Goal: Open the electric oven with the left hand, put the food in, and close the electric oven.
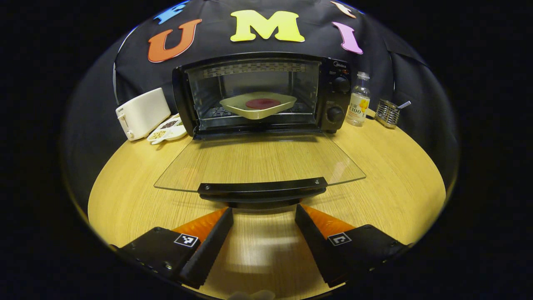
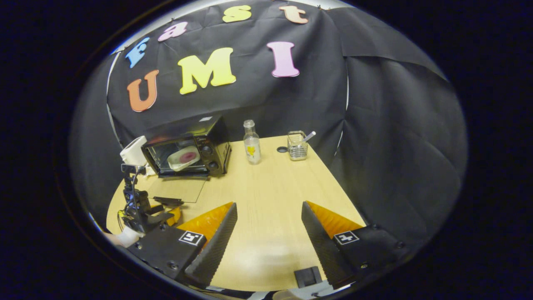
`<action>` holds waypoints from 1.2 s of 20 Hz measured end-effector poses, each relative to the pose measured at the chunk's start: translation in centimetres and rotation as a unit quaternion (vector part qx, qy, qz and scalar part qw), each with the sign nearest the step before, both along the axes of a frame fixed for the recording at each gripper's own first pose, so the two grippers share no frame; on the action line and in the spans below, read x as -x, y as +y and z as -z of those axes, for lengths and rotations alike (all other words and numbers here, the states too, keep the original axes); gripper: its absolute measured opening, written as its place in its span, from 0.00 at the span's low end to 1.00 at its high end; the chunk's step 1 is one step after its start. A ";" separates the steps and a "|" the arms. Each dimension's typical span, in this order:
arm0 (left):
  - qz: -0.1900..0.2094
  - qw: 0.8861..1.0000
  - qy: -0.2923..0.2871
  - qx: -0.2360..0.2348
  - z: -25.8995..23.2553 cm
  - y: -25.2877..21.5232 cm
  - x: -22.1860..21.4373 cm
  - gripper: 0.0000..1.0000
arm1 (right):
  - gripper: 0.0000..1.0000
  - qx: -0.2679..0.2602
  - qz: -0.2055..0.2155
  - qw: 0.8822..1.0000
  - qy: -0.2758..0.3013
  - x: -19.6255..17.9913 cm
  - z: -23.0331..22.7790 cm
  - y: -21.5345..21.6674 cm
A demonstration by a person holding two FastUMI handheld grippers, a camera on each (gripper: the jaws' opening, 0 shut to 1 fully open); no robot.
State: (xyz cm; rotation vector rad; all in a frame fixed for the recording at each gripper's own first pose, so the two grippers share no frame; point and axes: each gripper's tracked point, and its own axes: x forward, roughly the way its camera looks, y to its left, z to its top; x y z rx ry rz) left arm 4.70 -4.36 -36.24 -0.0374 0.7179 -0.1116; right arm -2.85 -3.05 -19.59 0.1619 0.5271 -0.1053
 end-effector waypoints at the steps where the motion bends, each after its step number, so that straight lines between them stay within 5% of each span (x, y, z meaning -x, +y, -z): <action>1: -0.002 1.000 0.007 0.005 0.0 0.0 0.0 0.97 | 0.96 -0.003 0.005 1.000 0.005 0.3 0.2 0.2; 8: 0.006 1.000 0.007 0.003 -2.1 0.4 -0.6 0.96 | 0.96 -0.016 0.041 0.999 -0.001 0.8 -0.2 0.6; 24: 0.001 0.995 -0.099 0.003 -13.8 0.9 -8.9 0.98 | 0.96 -0.063 0.092 0.994 -0.021 2.4 -0.2 -1.8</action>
